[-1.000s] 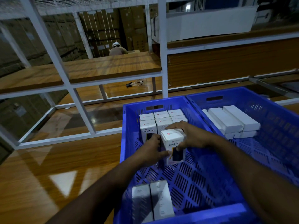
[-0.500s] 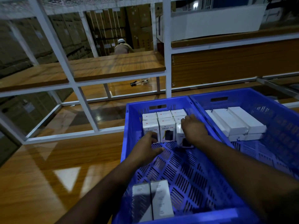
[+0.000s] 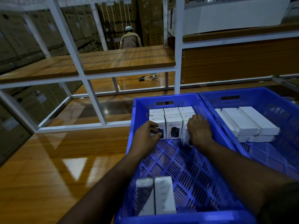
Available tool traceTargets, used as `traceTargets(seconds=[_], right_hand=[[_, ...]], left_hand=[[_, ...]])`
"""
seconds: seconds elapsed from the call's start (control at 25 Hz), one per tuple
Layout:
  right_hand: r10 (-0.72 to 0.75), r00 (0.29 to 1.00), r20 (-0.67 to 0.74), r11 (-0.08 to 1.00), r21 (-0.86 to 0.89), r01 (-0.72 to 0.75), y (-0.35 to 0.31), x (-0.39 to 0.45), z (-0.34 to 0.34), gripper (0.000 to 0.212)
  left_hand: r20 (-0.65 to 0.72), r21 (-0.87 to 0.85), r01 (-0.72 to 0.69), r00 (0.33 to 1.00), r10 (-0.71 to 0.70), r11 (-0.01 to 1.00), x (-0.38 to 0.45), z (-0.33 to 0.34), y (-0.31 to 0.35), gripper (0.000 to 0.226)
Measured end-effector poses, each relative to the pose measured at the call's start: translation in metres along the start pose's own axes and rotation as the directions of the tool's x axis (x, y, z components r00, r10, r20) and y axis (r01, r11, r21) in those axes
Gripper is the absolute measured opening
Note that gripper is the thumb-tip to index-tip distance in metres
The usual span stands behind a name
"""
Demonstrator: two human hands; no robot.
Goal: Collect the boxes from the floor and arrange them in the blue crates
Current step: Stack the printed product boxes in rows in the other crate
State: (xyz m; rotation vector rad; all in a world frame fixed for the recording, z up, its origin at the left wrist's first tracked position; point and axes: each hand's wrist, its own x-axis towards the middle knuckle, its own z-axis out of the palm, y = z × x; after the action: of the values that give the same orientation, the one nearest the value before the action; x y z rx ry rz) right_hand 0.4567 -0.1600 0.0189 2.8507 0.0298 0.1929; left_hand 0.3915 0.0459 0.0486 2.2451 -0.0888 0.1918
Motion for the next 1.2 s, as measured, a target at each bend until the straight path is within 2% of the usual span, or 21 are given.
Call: traceTargets(seconds=[0.12, 0.2, 0.24, 0.28, 0.32, 0.4, 0.48, 0.56, 0.64, 0.72, 0.8, 0.96, 1.04, 1.08, 1.2], right_hand=[[-0.023, 0.996, -0.085, 1.000, -0.004, 0.022, -0.007, -0.009, -0.011, 0.056], [-0.057, 0.990, -0.129, 0.983, 0.164, 0.078, -0.017, -0.014, -0.020, 0.048], [-0.090, 0.994, -0.055, 0.940, 0.326, 0.103, -0.024, -0.018, -0.024, 0.042], [-0.163, 0.982, 0.101, 0.858, 0.506, 0.090, -0.031, -0.024, -0.027, 0.037], [-0.275, 0.924, 0.264, 0.764, 0.643, 0.044, -0.038, -0.031, -0.026, 0.033], [-0.463, 0.776, 0.428, 0.665, 0.747, -0.015, -0.052, -0.048, -0.023, 0.030], [-0.584, 0.688, 0.431, 0.642, 0.764, 0.067, -0.065, -0.063, -0.021, 0.026], [-0.664, 0.621, 0.416, 0.621, 0.770, 0.147, -0.075, -0.074, -0.018, 0.022], [-0.669, 0.601, 0.438, 0.608, 0.787, 0.104, -0.082, -0.083, -0.014, 0.015], [-0.631, 0.604, 0.487, 0.620, 0.785, 0.015, -0.084, -0.088, -0.013, 0.021], [-0.613, 0.567, 0.551, 0.647, 0.762, -0.041, -0.083, -0.085, -0.014, 0.023], [-0.590, 0.497, 0.636, 0.730, 0.683, -0.006, -0.075, -0.071, -0.020, 0.020], [-0.557, 0.510, 0.655, 0.713, 0.692, -0.110, -0.066, -0.064, -0.022, 0.027], [-0.538, 0.541, 0.646, 0.677, 0.714, -0.178, -0.061, -0.059, -0.024, 0.029], [-0.467, 0.698, 0.542, 0.478, 0.819, -0.316, -0.043, -0.043, -0.034, 0.018]], left_hand=[[0.001, -0.026, 0.034, 0.999, -0.034, 0.999, 0.002, -0.001, -0.001, 0.026], [-0.010, -0.051, 0.023, 1.000, -0.024, 0.998, 0.002, -0.001, 0.000, 0.022], [-0.049, -0.056, -0.005, 0.999, 0.002, 0.998, 0.001, -0.001, 0.001, 0.019], [-0.110, -0.055, -0.044, 0.993, 0.038, 0.997, 0.001, -0.003, 0.003, 0.015], [-0.184, -0.054, -0.081, 0.980, 0.069, 0.995, 0.000, -0.005, 0.006, 0.013], [-0.333, -0.057, -0.107, 0.939, 0.082, 0.993, 0.000, -0.010, 0.008, 0.012], [-0.468, -0.050, -0.059, 0.883, 0.029, 0.997, 0.002, -0.016, 0.003, 0.015], [-0.535, -0.097, 0.016, 0.842, -0.066, 0.995, 0.004, -0.023, -0.005, 0.018], [-0.506, -0.219, 0.082, 0.842, -0.185, 0.972, 0.005, -0.027, -0.008, 0.017], [-0.469, -0.271, 0.118, 0.851, -0.238, 0.955, 0.006, -0.027, -0.008, 0.014], [-0.456, -0.245, 0.112, 0.863, -0.217, 0.963, 0.007, -0.025, -0.009, 0.013], [-0.463, -0.080, 0.046, 0.883, -0.077, 0.996, 0.007, -0.021, -0.009, 0.014], [-0.451, -0.026, -0.004, 0.892, -0.008, 1.000, 0.006, -0.018, -0.007, 0.016], [-0.435, -0.017, -0.030, 0.900, 0.019, 0.999, 0.005, -0.016, -0.007, 0.017], [-0.344, -0.020, -0.086, 0.936, 0.074, 0.996, 0.005, -0.011, -0.007, 0.021]])
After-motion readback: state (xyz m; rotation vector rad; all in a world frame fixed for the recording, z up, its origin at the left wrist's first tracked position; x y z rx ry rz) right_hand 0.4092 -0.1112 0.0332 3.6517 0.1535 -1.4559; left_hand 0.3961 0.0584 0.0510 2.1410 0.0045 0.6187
